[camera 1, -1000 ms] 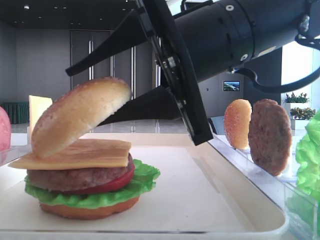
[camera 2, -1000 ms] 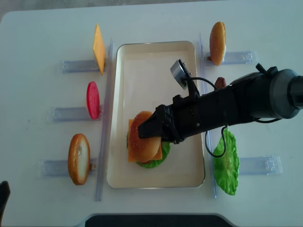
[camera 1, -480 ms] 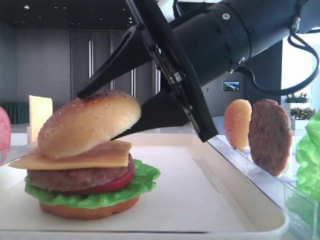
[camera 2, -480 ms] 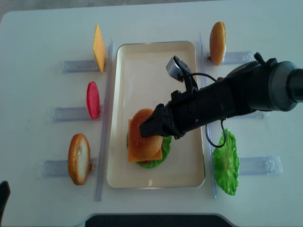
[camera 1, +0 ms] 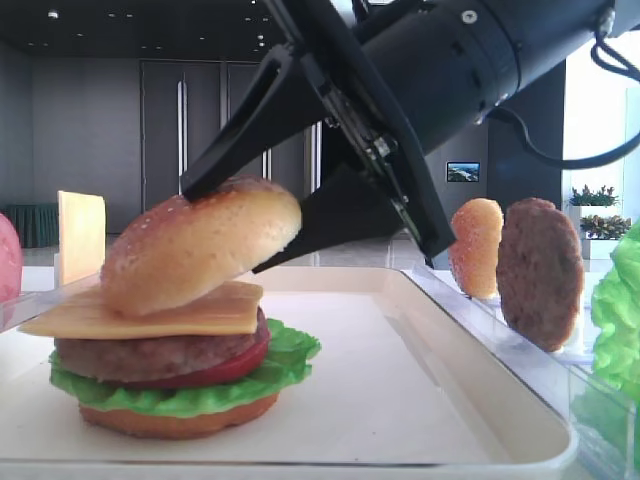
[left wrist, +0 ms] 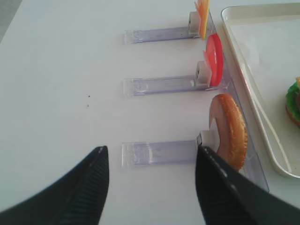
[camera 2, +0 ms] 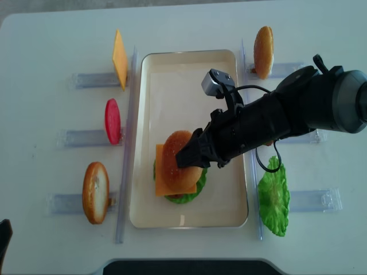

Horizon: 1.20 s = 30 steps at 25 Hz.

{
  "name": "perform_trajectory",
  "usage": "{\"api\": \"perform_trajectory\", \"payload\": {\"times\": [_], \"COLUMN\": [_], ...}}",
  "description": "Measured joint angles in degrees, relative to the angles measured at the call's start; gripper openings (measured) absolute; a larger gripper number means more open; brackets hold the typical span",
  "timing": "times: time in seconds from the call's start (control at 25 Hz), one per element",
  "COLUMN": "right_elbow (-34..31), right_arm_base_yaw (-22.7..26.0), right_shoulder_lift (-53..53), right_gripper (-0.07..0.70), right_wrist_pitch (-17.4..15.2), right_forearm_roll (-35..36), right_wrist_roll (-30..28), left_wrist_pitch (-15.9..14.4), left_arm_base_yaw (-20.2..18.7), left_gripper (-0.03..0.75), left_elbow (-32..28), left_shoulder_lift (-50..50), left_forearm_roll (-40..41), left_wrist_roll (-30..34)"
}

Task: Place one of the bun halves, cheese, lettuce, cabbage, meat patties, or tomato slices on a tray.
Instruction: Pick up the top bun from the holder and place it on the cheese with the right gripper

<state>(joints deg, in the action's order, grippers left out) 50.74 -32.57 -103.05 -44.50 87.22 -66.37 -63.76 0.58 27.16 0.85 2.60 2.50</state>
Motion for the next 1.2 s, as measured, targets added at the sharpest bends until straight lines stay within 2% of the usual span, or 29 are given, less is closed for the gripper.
{"api": "perform_trajectory", "payload": {"times": [0.08,0.28,0.36,0.84,1.2], "right_elbow": [0.0,0.0,0.0,0.5,3.7], "right_arm_base_yaw": [0.0,0.0,0.0,0.0,0.0], "right_shoulder_lift": [1.0,1.9,1.9,2.0,2.3], "right_gripper": [0.372,0.48,0.493,0.502,0.502], "right_wrist_pitch": [0.8,2.0,2.0,4.6,6.4], "right_forearm_roll": [-1.1,-2.0,-2.4,-4.7,-12.3], "right_wrist_roll": [0.1,0.1,0.2,0.1,4.2], "left_wrist_pitch": [0.0,0.0,0.0,0.0,0.0], "left_arm_base_yaw": [0.0,0.0,0.0,0.0,0.0], "left_gripper": [0.45,0.45,0.45,0.45,0.45], "left_elbow": [0.0,0.0,0.0,0.0,0.0], "left_shoulder_lift": [0.0,0.0,0.0,0.0,0.0], "left_forearm_roll": [0.0,0.0,0.0,0.0,0.0], "left_wrist_roll": [0.0,0.0,0.0,0.0,0.0]}}
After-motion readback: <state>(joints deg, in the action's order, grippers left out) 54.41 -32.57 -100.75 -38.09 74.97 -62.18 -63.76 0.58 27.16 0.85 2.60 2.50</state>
